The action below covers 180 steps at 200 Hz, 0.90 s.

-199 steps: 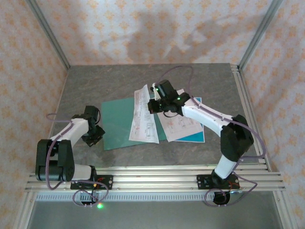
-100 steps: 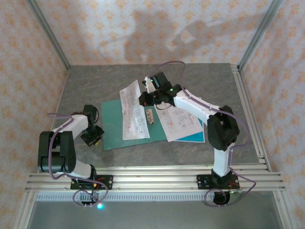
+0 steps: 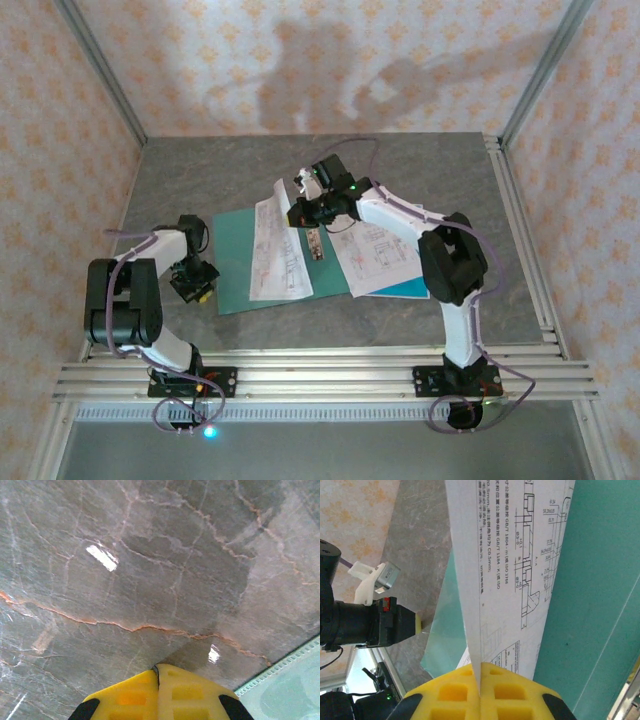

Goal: Put the files into the folder

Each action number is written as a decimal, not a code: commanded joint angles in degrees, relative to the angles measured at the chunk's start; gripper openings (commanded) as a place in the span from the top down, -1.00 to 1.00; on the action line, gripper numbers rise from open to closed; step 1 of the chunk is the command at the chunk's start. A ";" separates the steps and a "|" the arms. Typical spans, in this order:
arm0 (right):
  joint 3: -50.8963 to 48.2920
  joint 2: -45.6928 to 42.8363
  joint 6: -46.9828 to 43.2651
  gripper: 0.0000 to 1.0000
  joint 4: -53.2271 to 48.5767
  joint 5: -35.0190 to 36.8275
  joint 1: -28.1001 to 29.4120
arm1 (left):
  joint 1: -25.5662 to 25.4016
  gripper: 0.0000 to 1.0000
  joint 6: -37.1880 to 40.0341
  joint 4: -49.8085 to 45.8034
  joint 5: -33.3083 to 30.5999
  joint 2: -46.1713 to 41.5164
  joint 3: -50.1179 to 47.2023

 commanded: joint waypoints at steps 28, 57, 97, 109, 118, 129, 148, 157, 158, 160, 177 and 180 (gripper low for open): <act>3.62 2.88 1.96 1.00 3.25 -3.11 -1.21 | -2.98 1.00 0.24 17.88 10.03 6.70 0.99; 3.38 4.41 2.90 1.00 4.99 -3.23 -1.65 | -4.48 1.00 -0.56 18.15 9.75 7.67 2.94; 2.26 5.34 4.65 1.00 7.93 -4.38 -2.10 | -5.65 1.00 -1.38 18.05 8.74 8.58 4.24; 2.08 5.76 5.55 1.00 9.06 -4.81 -2.10 | -5.78 1.00 -1.40 18.06 8.56 8.67 4.27; 1.87 6.04 6.56 1.00 10.38 -5.30 -2.02 | -5.85 1.00 -1.34 17.90 8.22 8.66 4.21; 1.90 6.56 7.43 1.00 11.51 -6.04 -1.93 | -5.85 1.00 -1.15 17.55 7.91 8.64 4.22; 2.93 7.51 6.68 1.00 10.49 -5.95 -1.17 | -5.83 1.00 -0.73 17.06 7.36 8.22 4.25; 3.61 8.02 5.99 1.00 9.44 -5.85 -0.79 | -5.85 1.00 -0.61 16.84 7.20 8.12 4.21; 3.68 8.05 5.90 1.00 9.35 -5.88 -0.74 | -5.85 1.00 -0.61 16.83 7.20 8.12 4.26; 3.85 8.20 5.88 1.00 9.14 -5.94 -0.66 | -5.81 1.00 -0.61 16.81 7.16 8.07 4.29; 4.30 8.98 5.98 1.00 9.01 -6.25 -0.18 | -5.84 1.00 -0.54 16.64 6.94 7.88 4.36; 4.29 9.10 5.98 1.00 8.99 -6.16 -0.04 | -5.85 1.00 -0.55 16.65 6.97 7.92 4.31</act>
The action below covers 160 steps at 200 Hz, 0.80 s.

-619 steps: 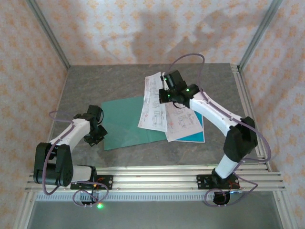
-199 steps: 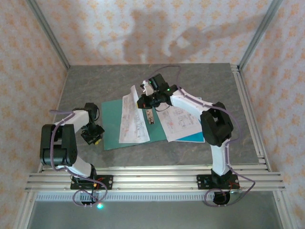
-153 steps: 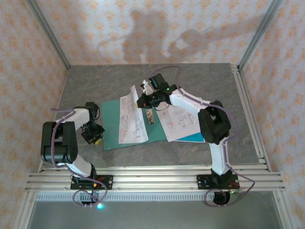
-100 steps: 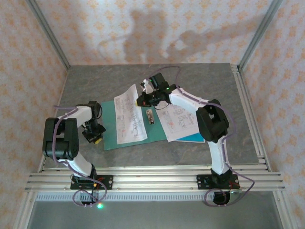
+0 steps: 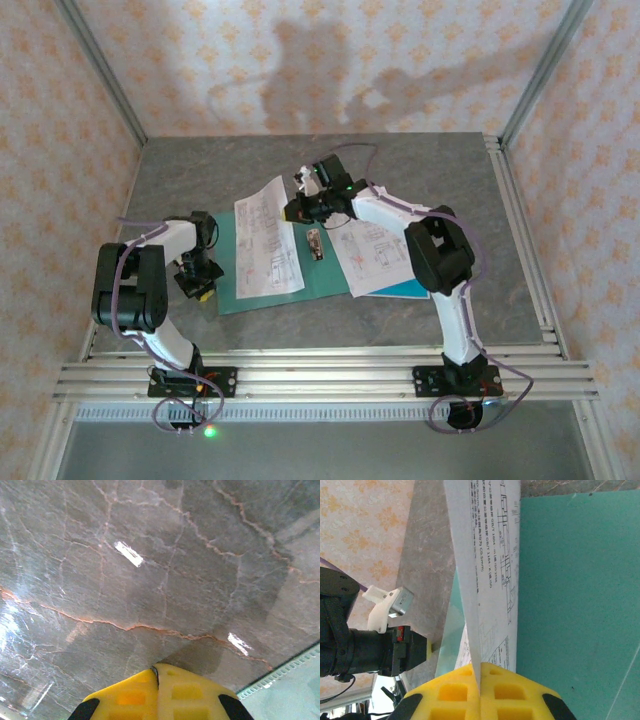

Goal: Put the files into the folder

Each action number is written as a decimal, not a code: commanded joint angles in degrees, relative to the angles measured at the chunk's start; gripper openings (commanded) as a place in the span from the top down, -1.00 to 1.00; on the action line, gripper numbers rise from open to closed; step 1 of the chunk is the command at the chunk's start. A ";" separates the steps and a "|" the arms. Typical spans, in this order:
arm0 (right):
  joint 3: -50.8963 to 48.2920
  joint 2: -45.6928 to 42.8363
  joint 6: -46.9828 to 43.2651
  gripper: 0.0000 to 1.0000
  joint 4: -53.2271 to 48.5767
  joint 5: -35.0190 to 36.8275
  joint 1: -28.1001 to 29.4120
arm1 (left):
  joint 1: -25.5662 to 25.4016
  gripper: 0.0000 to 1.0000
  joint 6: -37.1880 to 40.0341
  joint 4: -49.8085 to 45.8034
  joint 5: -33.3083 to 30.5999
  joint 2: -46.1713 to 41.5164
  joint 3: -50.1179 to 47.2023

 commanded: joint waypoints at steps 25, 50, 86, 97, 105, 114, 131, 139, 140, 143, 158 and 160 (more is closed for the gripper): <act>2.47 3.24 0.34 1.00 1.06 -1.78 1.70 | -2.28 1.00 -0.48 21.11 10.85 2.98 -0.24; 3.43 4.43 0.37 1.00 0.80 -2.22 2.07 | -2.25 1.00 -0.42 21.07 10.81 3.02 -0.21; 5.98 6.76 0.25 1.00 -0.56 -3.57 2.35 | -2.29 1.00 -0.57 21.33 10.99 3.10 -0.51; 7.19 7.42 -0.57 1.00 -1.85 -3.73 2.55 | -2.29 1.00 -0.57 21.41 11.02 3.12 -0.47; 7.99 7.93 -1.17 1.00 -3.05 -3.64 2.66 | -2.29 1.00 -0.61 21.42 11.08 3.17 -0.51; 8.46 8.40 -1.47 1.00 -3.65 -3.67 2.75 | -2.25 1.00 -0.66 21.47 11.08 3.29 -0.50; 8.49 8.81 -1.48 1.00 -3.71 -3.34 2.83 | -2.37 1.00 -0.82 21.67 11.12 3.25 -0.54; 8.04 8.73 -1.08 1.00 -3.10 -3.05 2.83 | -2.37 1.00 -0.85 21.76 11.08 3.18 -0.66; 7.99 8.73 -1.01 1.00 -3.03 -2.95 2.83 | -2.37 1.00 -0.89 21.77 11.08 3.17 -0.63; 7.85 8.73 -0.91 1.00 -2.84 -2.72 2.88 | -2.37 1.00 -0.92 21.77 11.08 3.15 -0.63; 7.07 8.57 0.39 1.00 -1.29 -1.80 2.83 | -2.39 1.00 -0.92 21.75 11.08 3.20 -0.71; 6.96 8.62 0.64 1.00 -1.05 -1.67 2.83 | -2.38 1.00 -0.92 21.72 11.08 3.21 -0.73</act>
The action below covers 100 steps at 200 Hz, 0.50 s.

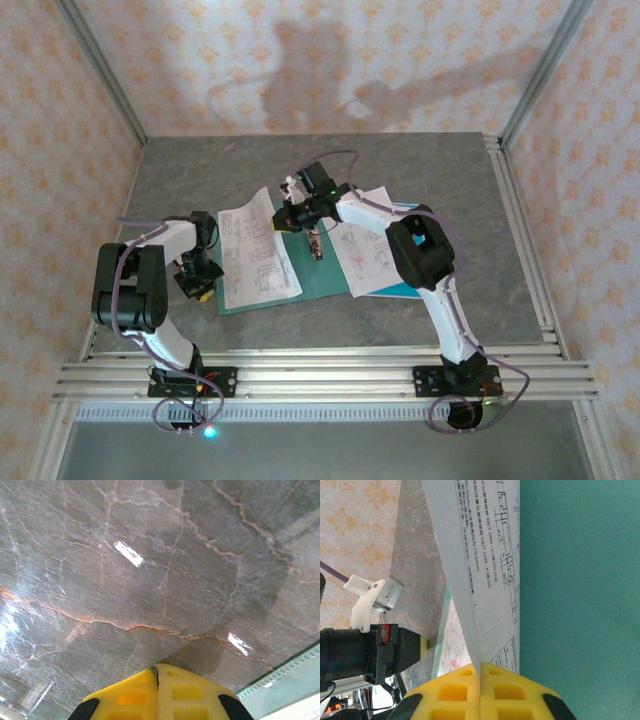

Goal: Put the files into the folder

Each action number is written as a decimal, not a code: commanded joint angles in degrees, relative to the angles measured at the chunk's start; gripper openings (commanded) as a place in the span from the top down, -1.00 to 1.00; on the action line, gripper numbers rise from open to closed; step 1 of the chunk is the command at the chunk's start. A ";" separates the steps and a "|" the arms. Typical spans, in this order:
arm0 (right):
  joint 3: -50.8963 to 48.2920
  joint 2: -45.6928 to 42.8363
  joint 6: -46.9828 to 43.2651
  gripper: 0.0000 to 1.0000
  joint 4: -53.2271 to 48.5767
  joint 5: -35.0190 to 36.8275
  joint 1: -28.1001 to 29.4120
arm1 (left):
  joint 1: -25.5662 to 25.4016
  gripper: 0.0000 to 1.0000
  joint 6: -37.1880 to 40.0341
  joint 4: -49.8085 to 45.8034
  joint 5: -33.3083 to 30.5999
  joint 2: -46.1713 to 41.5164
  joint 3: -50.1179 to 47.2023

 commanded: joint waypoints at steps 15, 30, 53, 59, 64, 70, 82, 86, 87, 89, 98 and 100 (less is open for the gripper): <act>-0.86 0.77 2.33 1.00 3.08 1.71 0.34 | -2.38 1.00 -0.97 21.76 11.14 3.14 -0.86; -2.15 0.57 4.12 1.00 5.71 1.44 0.39 | -2.45 1.00 -0.98 21.93 11.10 3.06 -1.06; -1.86 0.90 3.84 1.00 5.24 0.97 1.14 | -2.44 1.00 -0.79 21.95 11.15 3.07 -1.11; -1.74 1.06 3.69 1.00 5.03 0.64 1.33 | -2.46 1.00 -0.81 21.91 11.23 3.06 -0.98; -1.58 1.23 3.50 1.00 4.83 0.52 1.45 | -2.46 1.00 -0.73 21.86 11.17 3.01 -1.02; -1.41 1.36 3.30 1.00 4.33 0.64 1.55 | -2.46 1.00 -0.72 21.86 11.21 3.15 -0.88; -1.58 1.54 3.21 1.00 4.02 1.11 1.68 | -2.44 1.00 -0.71 21.76 11.25 3.13 -0.75; -1.77 1.54 3.28 1.00 4.34 1.13 1.69 | -2.46 1.00 -0.72 21.71 11.33 3.09 -0.65; -1.80 1.54 3.32 1.00 4.36 1.16 1.66 | -2.42 1.00 -0.72 21.74 11.33 3.09 -0.63; -1.88 1.50 3.38 1.00 4.43 1.19 1.69 | -2.45 1.00 -0.72 21.72 11.34 3.04 -0.60; -2.08 1.54 3.49 1.00 4.48 1.39 1.68 | -2.46 1.00 -0.66 21.72 11.42 3.07 -0.68; -2.08 1.54 3.48 1.00 4.48 1.40 1.65 | -2.42 1.00 -0.71 21.76 11.42 3.08 -0.64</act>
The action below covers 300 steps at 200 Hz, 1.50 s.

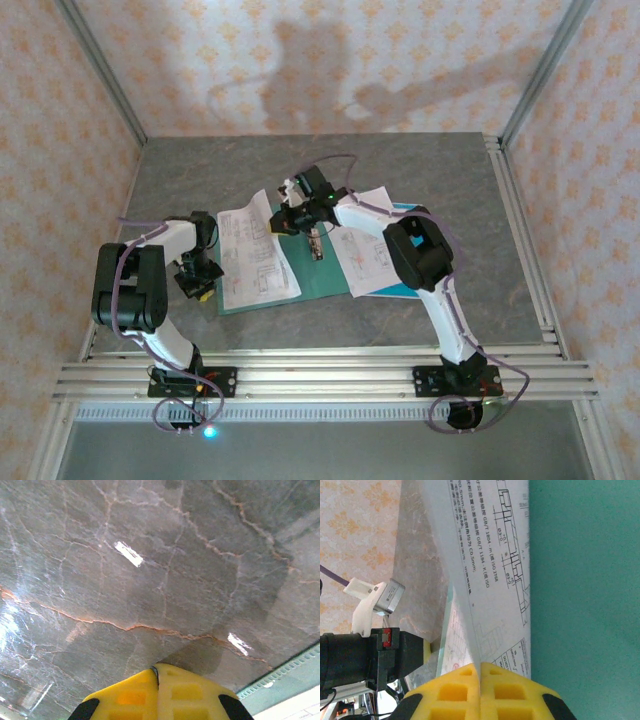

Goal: Put the files into the folder

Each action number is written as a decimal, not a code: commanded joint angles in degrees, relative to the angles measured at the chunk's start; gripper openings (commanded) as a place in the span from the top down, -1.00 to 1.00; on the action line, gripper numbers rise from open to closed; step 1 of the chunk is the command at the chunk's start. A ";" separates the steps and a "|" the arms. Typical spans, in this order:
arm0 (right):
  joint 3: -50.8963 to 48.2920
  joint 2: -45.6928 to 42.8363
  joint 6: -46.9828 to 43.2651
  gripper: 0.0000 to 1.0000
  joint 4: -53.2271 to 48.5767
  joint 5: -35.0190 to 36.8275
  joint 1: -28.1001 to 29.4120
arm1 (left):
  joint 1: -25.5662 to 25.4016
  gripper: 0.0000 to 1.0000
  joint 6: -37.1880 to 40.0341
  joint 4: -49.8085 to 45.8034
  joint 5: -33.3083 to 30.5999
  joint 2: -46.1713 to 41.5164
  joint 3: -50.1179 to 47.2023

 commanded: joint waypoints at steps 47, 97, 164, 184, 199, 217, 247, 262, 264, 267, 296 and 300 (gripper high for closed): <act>-3.66 0.06 -0.65 1.00 1.02 4.35 0.05 | -2.45 1.00 -0.63 21.75 11.27 2.75 -0.83; -2.86 -0.92 -0.69 1.00 -2.07 10.88 -0.59 | -2.46 1.00 -0.81 21.96 11.27 2.78 -1.13; -3.66 -1.58 0.80 1.00 -1.54 12.56 0.60 | -2.50 1.00 -1.21 23.30 11.94 3.53 -1.12; -2.54 -0.65 1.20 1.00 -1.73 12.15 0.89 | -2.48 1.00 -1.50 23.68 12.19 3.59 -1.04; -0.62 0.55 0.50 1.00 -2.83 10.54 1.20 | -2.56 1.00 -1.47 23.60 12.27 3.54 -1.04; 2.90 2.14 -2.22 1.00 -7.18 9.24 1.77 | -2.64 1.00 -1.26 23.29 12.20 3.70 -0.69; 6.39 3.58 -5.23 1.00 -10.81 6.93 1.78 | -2.56 1.00 -1.07 22.88 12.01 4.48 0.30; 8.52 4.30 -6.24 1.00 -13.90 7.69 1.79 | -2.64 1.00 -1.06 22.89 11.98 4.78 0.71; 8.56 4.34 -6.28 1.00 -14.05 7.81 1.83 | -2.64 1.00 -1.07 22.84 11.96 4.83 0.76; 8.48 4.35 -6.31 1.00 -14.17 7.93 1.78 | -2.64 1.00 -1.12 22.81 11.98 4.85 0.88; 4.96 3.03 -5.02 1.00 -12.00 9.23 1.78 | -2.64 1.00 -1.16 22.65 11.88 4.71 1.29; 4.19 2.74 -4.80 1.00 -11.47 9.28 1.78 | -2.70 1.00 -1.10 22.59 11.81 4.69 1.39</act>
